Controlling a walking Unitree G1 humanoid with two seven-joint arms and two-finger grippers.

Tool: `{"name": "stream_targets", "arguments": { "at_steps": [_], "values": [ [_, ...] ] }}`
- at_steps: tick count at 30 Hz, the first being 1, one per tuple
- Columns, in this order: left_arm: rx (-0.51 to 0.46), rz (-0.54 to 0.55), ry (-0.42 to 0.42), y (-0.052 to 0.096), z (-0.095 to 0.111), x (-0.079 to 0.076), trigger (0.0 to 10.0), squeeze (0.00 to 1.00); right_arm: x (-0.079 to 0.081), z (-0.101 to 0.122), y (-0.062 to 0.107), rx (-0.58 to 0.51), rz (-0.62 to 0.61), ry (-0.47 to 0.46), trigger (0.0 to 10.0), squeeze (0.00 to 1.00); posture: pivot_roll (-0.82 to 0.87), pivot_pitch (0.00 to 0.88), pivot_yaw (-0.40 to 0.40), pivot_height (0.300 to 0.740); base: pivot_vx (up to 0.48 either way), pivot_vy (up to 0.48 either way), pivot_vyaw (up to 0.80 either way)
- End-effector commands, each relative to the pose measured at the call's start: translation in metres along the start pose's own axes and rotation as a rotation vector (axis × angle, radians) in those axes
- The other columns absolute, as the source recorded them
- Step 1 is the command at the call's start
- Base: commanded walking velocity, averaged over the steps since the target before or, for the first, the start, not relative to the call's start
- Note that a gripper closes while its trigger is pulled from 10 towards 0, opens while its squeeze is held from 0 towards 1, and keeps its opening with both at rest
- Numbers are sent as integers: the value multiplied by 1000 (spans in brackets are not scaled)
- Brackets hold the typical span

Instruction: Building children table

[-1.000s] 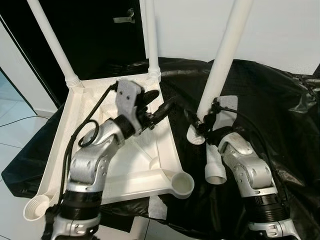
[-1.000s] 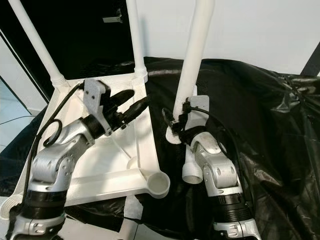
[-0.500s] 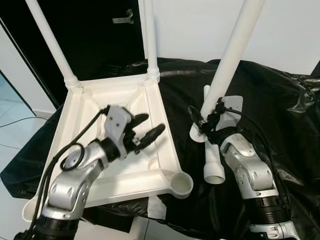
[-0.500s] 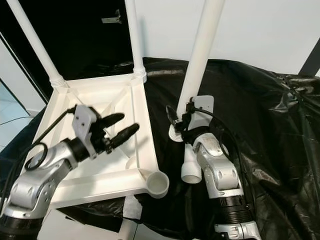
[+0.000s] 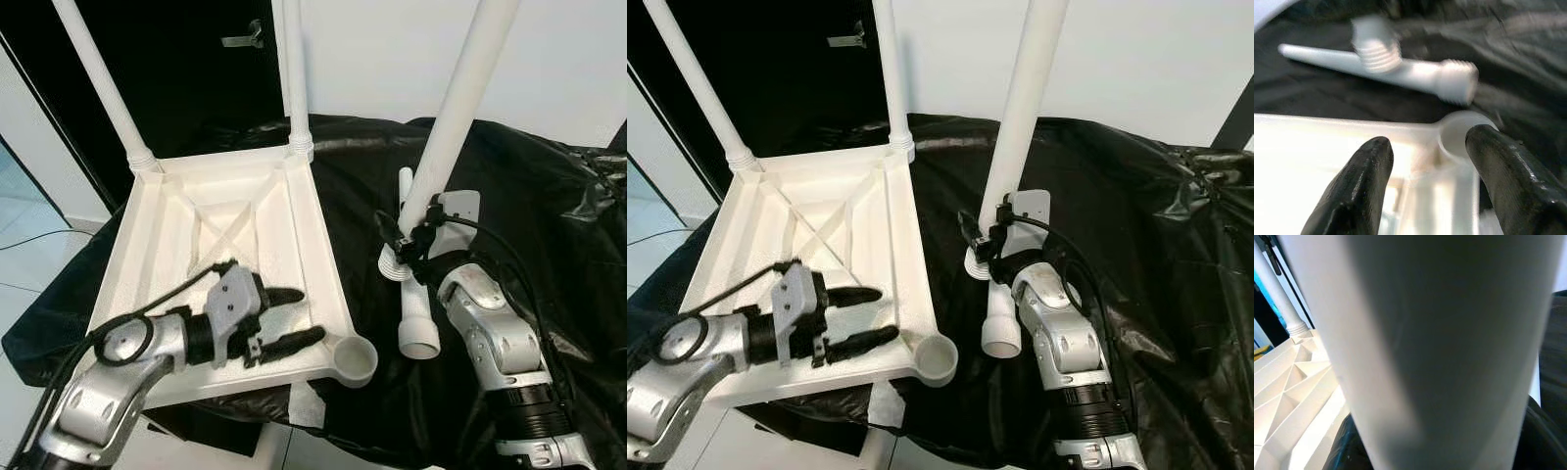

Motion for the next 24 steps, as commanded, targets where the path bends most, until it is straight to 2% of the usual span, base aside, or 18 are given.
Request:
{"name": "stream_targets", "arguments": {
  "at_steps": [1, 6, 11, 18, 21, 23, 24],
  "values": [
    [19, -45, -15, 1, -4, -6, 10000, 0, 2, 1, -1, -6, 10, 16, 10000, 0, 37, 0, 9, 740, 0, 0, 0],
    [103, -88, -57, 6, -20, -14, 10000, 0, 0, -1, -1, 0, 4, 25, 10000, 0, 43, 0, 12, 740, 0, 0, 0],
    [146, -120, -70, 8, -29, -19, 10000, 0, 0, -1, -2, -2, 3, 27, 10000, 0, 46, 0, 15, 740, 0, 0, 0],
    [182, -152, -86, 5, -38, -26, 10000, 0, -1, -1, -3, -5, 1, 31, 10000, 0, 46, 0, 19, 740, 0, 0, 0],
    [205, -181, -97, -2, -45, -34, 10000, 0, -3, 1, -4, -10, -2, 38, 10000, 0, 41, 0, 23, 740, 0, 0, 0],
    [213, -185, -100, -3, -47, -35, 9882, 0, -3, 1, -4, -11, -4, 40, 10000, 0, 40, 0, 23, 740, 0, 0, 0],
    [224, -187, -112, -5, -50, -35, 9216, 0, -4, 1, -4, -11, -6, 42, 10000, 0, 40, 0, 23, 740, 0, 0, 0]
  ]
}}
Point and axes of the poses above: a point about 5 cm out from each wrist's last joint towards the gripper, its own y axis pointing back from the gripper into the wrist, its own z axis along the axis of the wrist's last joint, x = y × z, the point moved 6 cm from there along -y, pointing out of the wrist towards the gripper, and after that the axes turned 6 degrees about -y, right-handed, at the moved point
